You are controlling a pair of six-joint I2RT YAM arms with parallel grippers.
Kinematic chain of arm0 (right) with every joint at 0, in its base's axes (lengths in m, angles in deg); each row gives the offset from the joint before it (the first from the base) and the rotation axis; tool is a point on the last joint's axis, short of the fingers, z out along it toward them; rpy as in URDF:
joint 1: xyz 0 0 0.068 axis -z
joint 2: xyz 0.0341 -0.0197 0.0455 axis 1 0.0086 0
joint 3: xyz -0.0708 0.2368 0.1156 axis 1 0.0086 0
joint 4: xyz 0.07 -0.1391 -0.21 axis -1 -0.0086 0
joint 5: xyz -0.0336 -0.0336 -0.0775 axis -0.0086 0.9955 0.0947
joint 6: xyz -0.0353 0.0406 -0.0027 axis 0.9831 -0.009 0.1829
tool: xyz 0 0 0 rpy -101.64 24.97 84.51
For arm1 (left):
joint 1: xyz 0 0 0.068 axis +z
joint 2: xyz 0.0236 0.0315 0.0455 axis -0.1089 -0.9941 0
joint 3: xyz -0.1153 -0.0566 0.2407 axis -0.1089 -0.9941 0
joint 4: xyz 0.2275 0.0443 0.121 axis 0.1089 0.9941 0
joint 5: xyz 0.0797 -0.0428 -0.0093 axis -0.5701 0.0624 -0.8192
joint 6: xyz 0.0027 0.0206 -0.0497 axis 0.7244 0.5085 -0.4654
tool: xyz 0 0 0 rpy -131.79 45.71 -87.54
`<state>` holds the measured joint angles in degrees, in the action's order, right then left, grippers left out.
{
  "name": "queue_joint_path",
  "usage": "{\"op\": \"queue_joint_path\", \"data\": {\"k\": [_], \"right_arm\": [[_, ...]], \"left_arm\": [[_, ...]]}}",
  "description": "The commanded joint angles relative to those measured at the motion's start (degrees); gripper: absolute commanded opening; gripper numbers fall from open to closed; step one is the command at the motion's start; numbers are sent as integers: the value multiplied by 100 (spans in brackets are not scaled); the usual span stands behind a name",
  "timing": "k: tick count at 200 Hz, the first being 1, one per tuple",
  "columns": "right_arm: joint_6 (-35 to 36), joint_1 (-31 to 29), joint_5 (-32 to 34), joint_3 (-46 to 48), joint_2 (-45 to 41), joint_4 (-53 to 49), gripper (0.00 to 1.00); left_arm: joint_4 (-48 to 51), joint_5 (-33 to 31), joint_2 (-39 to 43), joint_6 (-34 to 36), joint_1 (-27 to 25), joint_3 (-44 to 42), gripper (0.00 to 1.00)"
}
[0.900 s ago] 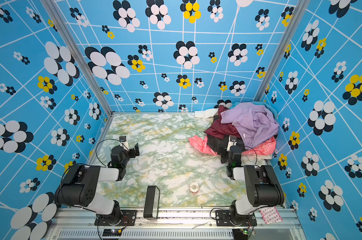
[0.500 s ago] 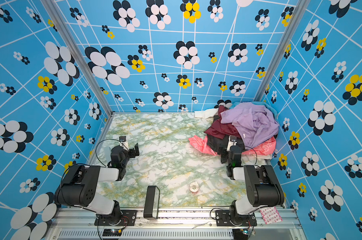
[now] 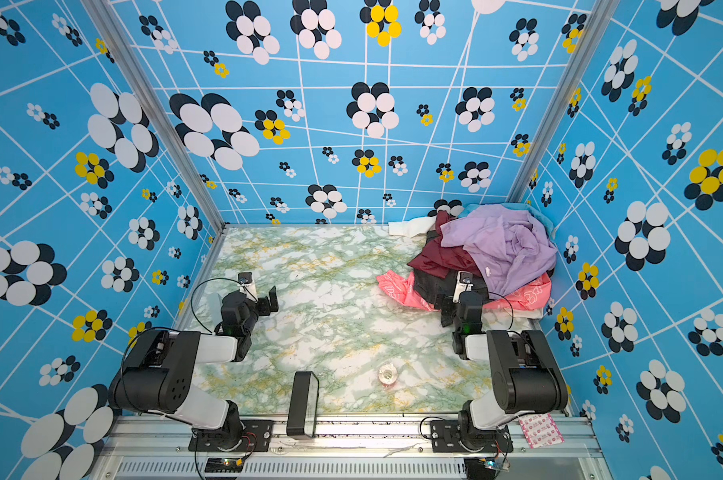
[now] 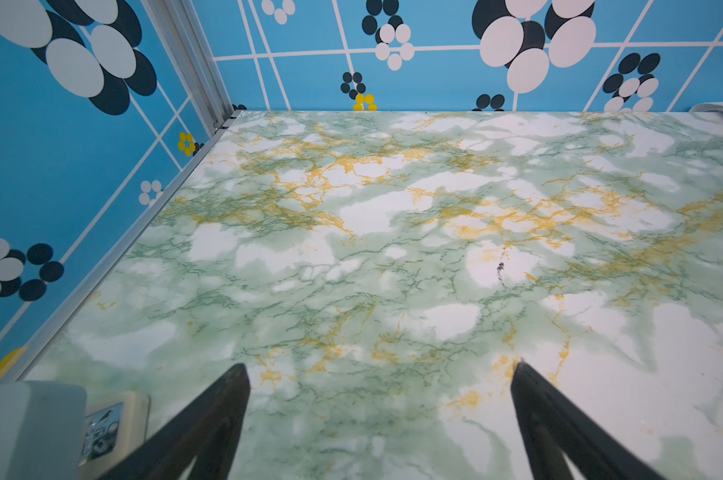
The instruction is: Pick out a specific cloth from the pile
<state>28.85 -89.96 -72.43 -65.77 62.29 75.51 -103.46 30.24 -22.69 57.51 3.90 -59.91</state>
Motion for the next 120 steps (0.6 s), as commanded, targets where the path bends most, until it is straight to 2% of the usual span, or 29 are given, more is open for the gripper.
{"op": "queue_joint_path", "data": {"k": [1, 13, 31, 54, 71, 87, 120], "right_arm": [[-9, -7, 176, -186, -57, -126, 99], [-12, -36, 356, -462, -306, -880, 98], [279, -158, 719, -1508, -824, -3355, 93], [254, -212, 700, -2138, -1320, -4648, 94], [-57, -308, 542, -2741, -1501, -5852, 93], [-298, -560, 673, -3336, -1437, -7014, 90], [-619, -1272, 749, -4154, -813, -8456, 88]], "left_arm": [[64, -381, 74, 77, -128, 70, 99], [334, -930, 319, 42, -241, 114, 99], [1792, -1578, 1028, 82, -456, 582, 99], [3119, -1953, 1611, -64, -789, 1059, 99], [4170, -1951, 1857, -563, -999, 1420, 99], [5064, -1782, 1976, -1006, -1156, 1749, 99], [5983, -1457, 2075, -1323, -1470, 2211, 99]]}}
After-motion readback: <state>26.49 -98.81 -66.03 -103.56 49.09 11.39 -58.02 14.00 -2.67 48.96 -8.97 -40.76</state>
